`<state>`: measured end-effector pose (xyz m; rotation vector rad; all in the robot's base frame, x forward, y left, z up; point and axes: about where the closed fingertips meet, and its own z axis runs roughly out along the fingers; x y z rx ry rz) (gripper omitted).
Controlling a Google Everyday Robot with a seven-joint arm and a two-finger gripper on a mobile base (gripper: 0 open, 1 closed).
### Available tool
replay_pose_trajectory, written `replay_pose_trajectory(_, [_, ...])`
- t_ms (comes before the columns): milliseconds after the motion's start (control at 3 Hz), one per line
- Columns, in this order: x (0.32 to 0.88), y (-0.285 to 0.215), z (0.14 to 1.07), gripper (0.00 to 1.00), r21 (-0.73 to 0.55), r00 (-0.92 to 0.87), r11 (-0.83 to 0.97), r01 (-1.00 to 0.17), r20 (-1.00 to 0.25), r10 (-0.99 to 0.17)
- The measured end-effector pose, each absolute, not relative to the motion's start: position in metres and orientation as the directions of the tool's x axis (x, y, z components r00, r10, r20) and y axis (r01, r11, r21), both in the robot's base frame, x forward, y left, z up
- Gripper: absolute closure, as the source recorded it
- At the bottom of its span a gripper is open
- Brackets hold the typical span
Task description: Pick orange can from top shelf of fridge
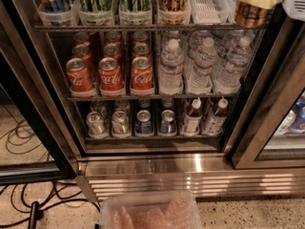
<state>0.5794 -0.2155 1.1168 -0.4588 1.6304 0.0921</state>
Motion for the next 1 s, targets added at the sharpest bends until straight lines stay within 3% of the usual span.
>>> replay_pose_trajectory(667, [0.555,-0.196,1.097,1.00,-0.195,-0.125,0.838,-0.510,-0.947,-0.296])
replay_pose_trajectory(1000, [0.555,-0.196,1.097,1.00,-0.195,-0.125,0.838,-0.510,-0.947,-0.296])
